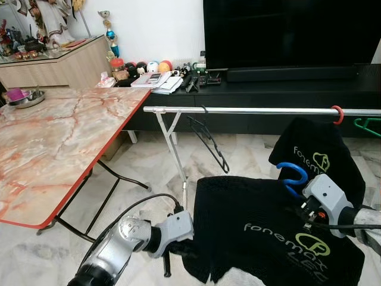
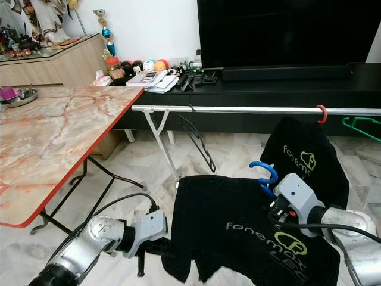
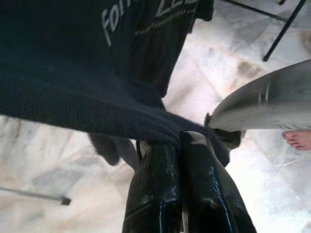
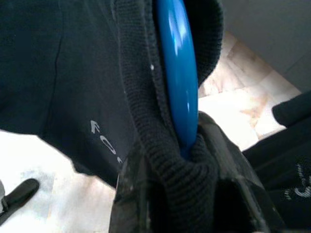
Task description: Hang hanger
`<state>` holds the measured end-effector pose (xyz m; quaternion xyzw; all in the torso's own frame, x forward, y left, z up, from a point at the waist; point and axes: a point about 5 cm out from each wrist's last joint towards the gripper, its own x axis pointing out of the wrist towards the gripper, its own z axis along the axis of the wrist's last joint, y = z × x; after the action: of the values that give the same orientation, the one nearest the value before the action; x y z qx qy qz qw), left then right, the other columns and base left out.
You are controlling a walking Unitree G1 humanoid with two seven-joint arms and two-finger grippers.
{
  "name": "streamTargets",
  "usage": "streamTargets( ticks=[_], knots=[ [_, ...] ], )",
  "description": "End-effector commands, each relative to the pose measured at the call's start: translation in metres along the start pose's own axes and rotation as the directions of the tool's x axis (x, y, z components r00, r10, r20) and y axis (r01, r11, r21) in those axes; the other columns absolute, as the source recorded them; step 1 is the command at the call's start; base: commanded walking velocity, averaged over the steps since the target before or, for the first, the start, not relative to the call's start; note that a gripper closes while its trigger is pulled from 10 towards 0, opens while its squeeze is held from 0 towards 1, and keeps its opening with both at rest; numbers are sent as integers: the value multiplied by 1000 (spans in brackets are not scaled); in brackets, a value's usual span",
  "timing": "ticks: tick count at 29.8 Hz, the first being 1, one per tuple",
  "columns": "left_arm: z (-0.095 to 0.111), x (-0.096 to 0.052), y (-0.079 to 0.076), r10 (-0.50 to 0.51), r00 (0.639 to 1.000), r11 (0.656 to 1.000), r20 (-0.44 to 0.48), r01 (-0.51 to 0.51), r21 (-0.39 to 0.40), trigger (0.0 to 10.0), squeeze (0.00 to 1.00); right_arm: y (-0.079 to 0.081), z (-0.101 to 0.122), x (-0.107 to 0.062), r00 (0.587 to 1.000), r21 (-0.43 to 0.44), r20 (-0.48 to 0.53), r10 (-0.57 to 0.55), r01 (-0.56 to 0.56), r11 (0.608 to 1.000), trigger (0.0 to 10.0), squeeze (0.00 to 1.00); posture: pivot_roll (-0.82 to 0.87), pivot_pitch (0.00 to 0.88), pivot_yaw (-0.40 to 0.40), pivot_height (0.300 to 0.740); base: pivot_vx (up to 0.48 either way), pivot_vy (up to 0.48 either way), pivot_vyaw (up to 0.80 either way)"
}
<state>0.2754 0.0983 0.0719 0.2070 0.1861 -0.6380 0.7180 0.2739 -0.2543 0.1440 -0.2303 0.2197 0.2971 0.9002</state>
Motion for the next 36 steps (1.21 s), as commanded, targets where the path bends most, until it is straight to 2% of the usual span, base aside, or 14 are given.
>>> streamTargets(
  ticks=[1,2,3,4,5,7,8,15,23,28,36],
  knots=[
    [-10,6,-15,-101,994,995,-36,101,-7,0,0,-21,17,-10,989,-12,65,-134,135,991,10000,0,-11,0,113,740,0,0,0],
    [-10,5,-13,-70,996,997,-51,70,13,0,0,-17,16,-10,993,-26,54,-102,104,994,10000,0,-11,0,113,740,0,0,0],
    [-13,4,-1,58,993,997,-99,-52,60,7882,0,-7,13,-10,999,-59,42,-7,9,998,10000,0,-8,0,112,740,0,0,0],
    [-13,4,-1,58,993,997,-99,-52,60,7882,0,-7,13,-10,999,-59,42,-7,9,998,10000,0,-8,0,112,740,0,0,0],
    [-11,3,11,169,981,983,-92,-161,86,10000,0,2,11,-11,997,-92,34,69,-66,994,10000,0,-6,0,111,740,0,0,0],
    [-8,1,18,218,973,975,-78,-214,53,10000,0,3,11,-11,996,-97,27,85,-82,992,10000,0,-7,0,111,740,0,0,0],
    [-6,-1,20,234,970,972,-70,-231,50,10000,1000,2,10,-12,996,-100,19,83,-81,992,10000,0,-7,0,112,740,0,0,0],
    [-10,-10,24,233,968,971,-92,-227,72,10000,1000,-3,9,-21,994,-131,-18,105,-106,986,10000,0,-11,0,117,740,0,0,0],
    [-15,-23,32,258,960,965,-112,-249,87,10000,1000,5,11,-25,983,-154,-11,184,-183,971,10000,0,-8,0,118,740,0,0,0],
    [-9,-17,33,261,963,963,-63,-255,89,10000,1000,11,10,-28,967,-174,-37,253,-256,951,10000,0,-11,0,115,740,0,0,0],
    [-2,-12,33,250,968,965,-3,-248,88,10000,1000,12,10,-35,951,-192,-75,299,-308,932,10000,0,-14,0,114,740,0,0,0]
  ],
)
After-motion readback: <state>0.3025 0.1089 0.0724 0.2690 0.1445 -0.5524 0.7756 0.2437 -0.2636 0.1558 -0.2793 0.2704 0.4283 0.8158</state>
